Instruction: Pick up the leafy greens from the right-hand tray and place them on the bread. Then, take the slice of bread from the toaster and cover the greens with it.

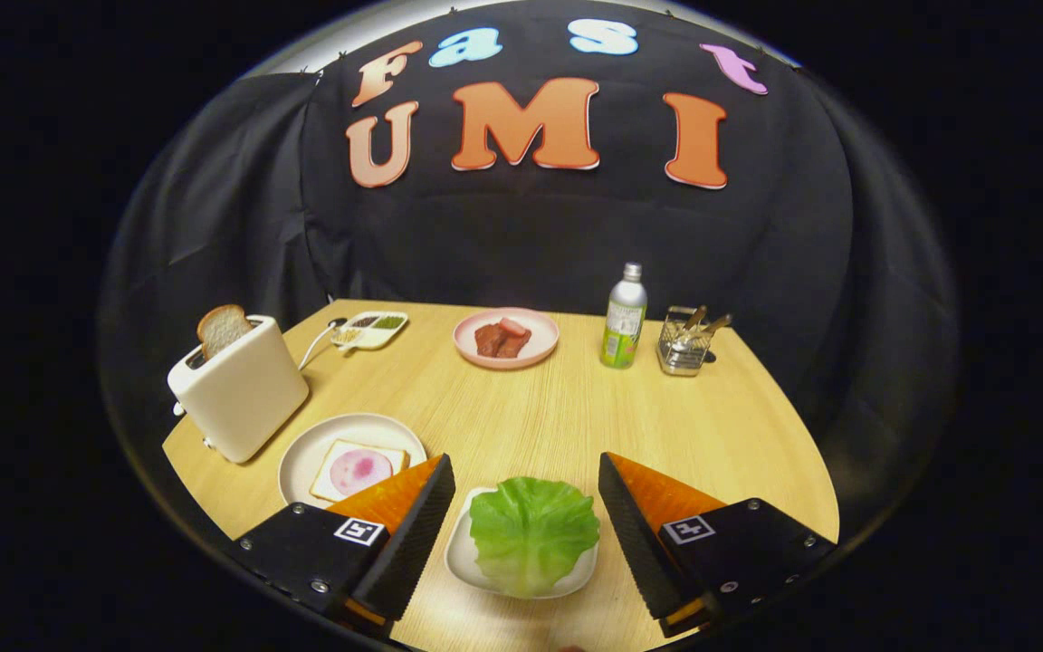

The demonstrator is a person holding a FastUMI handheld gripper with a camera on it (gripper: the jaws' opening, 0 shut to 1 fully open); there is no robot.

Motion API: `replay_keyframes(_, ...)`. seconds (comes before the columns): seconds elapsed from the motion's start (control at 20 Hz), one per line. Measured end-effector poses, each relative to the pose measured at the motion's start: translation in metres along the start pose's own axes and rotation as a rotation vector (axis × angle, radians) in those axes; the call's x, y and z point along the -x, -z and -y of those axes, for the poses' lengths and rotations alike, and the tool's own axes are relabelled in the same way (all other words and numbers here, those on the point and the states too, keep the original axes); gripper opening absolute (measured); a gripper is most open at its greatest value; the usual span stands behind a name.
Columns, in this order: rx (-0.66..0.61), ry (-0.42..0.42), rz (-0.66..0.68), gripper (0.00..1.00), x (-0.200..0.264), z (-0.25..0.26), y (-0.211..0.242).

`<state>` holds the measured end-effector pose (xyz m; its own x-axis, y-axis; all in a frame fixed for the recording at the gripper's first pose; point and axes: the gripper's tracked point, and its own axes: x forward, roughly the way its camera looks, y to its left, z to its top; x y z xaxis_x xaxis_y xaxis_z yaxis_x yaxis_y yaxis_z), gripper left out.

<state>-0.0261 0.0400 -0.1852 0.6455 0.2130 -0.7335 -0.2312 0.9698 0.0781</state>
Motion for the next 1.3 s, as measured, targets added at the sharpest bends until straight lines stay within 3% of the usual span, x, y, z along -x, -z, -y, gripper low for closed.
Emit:
replay_keyframes(0.3,-0.031,-0.056,-0.219,0.95,-0.023,-0.008,0.049)
replay_keyframes(1.0,-0.059,-0.023,-0.514,0.94,-0.065,0.000,0.114)
replay_keyframes(1.2,-0.037,0.023,-0.489,0.85,-0.070,0.007,0.112)
replay_keyframes(1.3,-0.042,0.047,-0.499,0.70,-0.070,0.008,0.113)
